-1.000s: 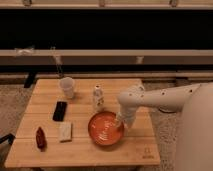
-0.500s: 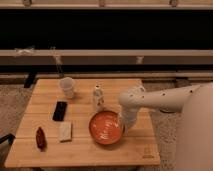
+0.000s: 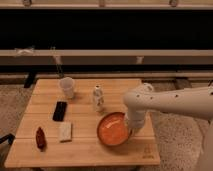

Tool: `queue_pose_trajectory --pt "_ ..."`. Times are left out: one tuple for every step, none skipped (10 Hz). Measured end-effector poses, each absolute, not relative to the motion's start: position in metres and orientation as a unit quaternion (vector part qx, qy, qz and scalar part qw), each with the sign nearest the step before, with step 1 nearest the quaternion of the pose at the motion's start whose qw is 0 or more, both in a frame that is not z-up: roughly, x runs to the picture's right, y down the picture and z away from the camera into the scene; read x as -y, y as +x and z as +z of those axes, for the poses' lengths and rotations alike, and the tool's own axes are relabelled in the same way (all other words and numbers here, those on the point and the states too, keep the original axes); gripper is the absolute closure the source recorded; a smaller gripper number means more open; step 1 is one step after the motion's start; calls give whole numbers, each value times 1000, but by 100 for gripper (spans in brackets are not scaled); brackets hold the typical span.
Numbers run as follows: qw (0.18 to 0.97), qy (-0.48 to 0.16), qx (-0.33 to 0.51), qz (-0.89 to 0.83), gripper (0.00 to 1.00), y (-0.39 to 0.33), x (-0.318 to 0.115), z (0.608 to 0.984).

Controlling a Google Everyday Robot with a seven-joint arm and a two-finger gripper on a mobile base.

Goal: Drag the ceramic bowl in a circle

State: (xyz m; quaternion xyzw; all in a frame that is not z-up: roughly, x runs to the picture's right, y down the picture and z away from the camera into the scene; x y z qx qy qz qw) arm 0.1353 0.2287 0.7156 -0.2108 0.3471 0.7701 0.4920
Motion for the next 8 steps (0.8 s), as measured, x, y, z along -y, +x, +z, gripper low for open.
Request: queue_pose_trajectory --pt "500 -212 -355 761 100 128 -235 702" --pt "510 -216 -363 749 100 119 -242 690" --pt "521 -222 -372 735 100 109 -248 681" --pt "534 -231 -374 722 100 95 -250 678" --pt "547 -242 -375 708 100 78 -248 682" --pt "558 -249 -374 698 100 63 -245 688" --pt "569 -257 -371 687 100 47 -240 696" --pt "580 -262 -368 678 100 33 -232 706"
